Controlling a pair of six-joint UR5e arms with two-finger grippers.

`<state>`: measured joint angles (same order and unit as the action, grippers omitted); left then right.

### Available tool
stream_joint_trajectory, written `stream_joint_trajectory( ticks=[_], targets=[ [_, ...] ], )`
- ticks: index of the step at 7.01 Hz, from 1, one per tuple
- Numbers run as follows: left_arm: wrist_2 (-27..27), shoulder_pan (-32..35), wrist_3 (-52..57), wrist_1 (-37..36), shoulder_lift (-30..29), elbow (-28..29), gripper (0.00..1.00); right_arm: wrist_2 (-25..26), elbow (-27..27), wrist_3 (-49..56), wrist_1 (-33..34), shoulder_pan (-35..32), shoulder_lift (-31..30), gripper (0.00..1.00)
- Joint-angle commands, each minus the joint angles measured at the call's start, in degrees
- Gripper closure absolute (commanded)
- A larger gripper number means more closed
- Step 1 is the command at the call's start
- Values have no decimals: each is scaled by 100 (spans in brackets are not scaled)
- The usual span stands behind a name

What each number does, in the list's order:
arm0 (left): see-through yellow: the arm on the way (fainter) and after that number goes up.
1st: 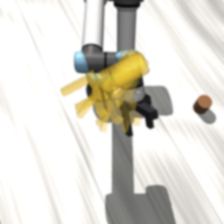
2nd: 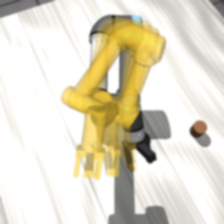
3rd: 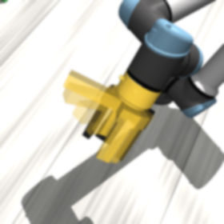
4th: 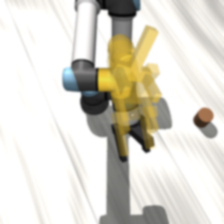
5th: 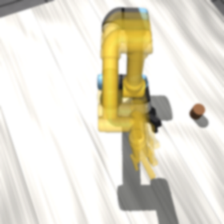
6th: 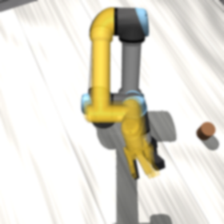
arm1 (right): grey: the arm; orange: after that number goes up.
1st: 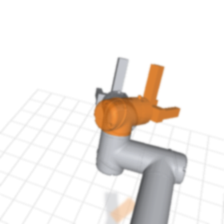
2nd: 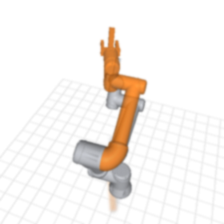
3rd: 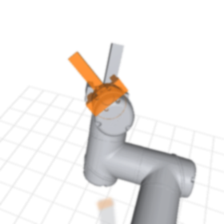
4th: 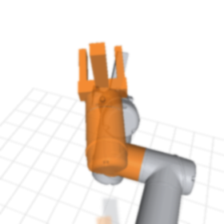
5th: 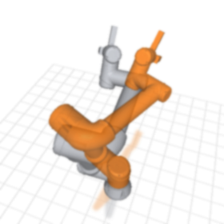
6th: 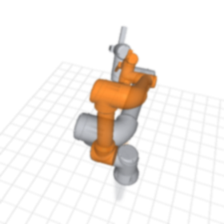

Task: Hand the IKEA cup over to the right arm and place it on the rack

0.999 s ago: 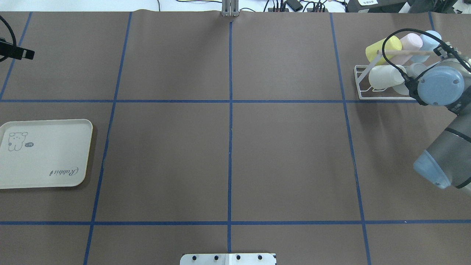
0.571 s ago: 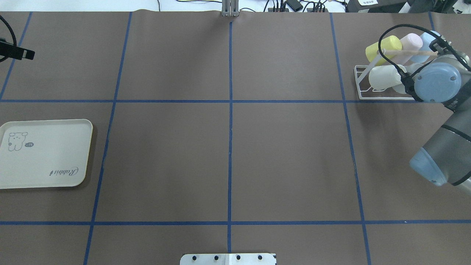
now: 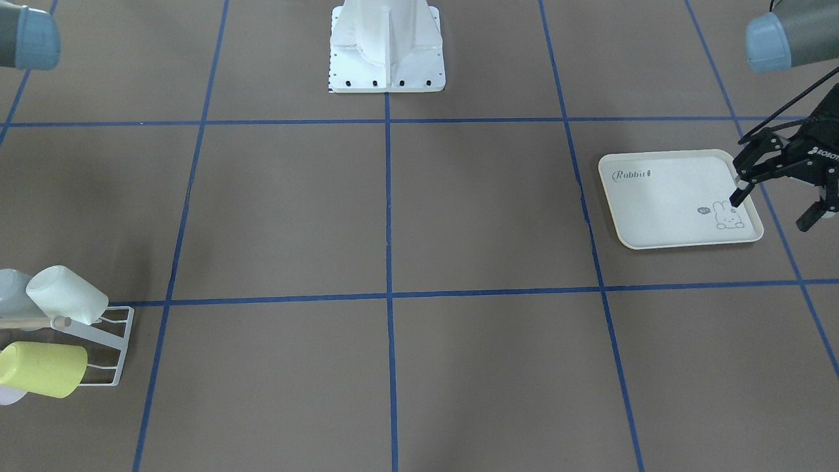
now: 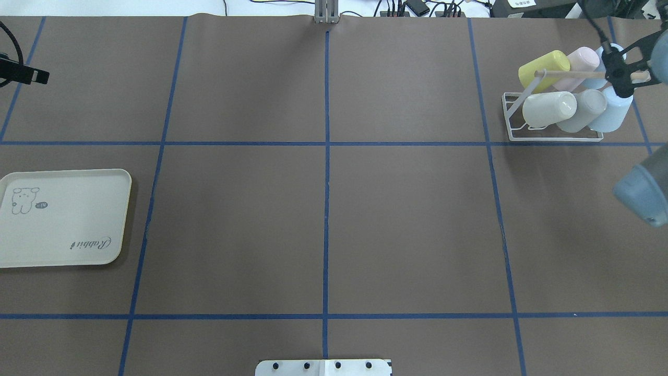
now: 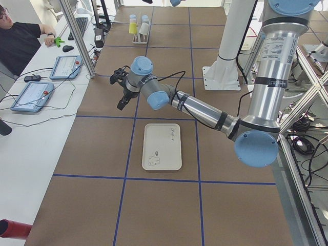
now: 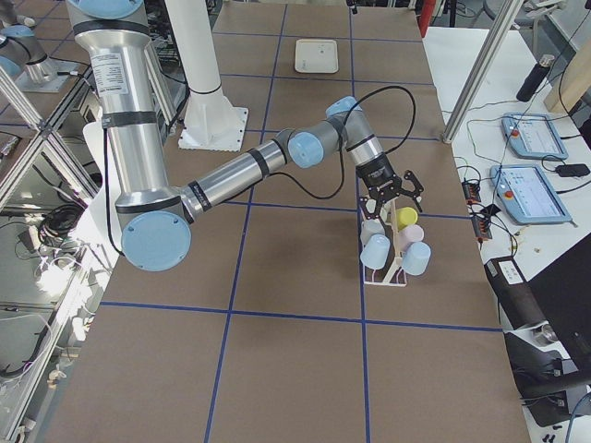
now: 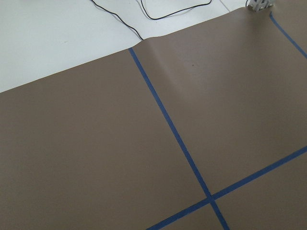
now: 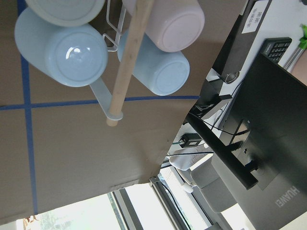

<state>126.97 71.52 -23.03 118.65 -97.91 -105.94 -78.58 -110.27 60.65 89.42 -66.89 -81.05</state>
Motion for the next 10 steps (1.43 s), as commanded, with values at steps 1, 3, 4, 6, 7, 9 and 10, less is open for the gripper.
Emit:
stream_joint_trajectory(
  ticks=[1,3,4,6,7,9,10],
  targets=[
    [-6,2,0,0,0,-6,0,-971,48,-238,66,-900,-121,1],
    [-15,3,9,0,9,3,0,-2207,608,-2473,66,-1447,-358,1],
    [-15,3,9,0,18,3,0,-2370,664,-3593,5,-1458,-768,1],
    [-15,38,79,0,70,-5,0,-3454,481,-5806,-4,-1572,-1446,1],
    [-6,38,97,0,288,-84,0,-4271,471,-6863,5,-1720,-1571,0],
    [-15,282,184,-732,395,-24,0,-5244,585,-7050,75,-1853,-1878,0],
    [-23,545,480,-1748,326,-14,0,-5246,585,-7050,75,-1862,-1932,0]
  ],
)
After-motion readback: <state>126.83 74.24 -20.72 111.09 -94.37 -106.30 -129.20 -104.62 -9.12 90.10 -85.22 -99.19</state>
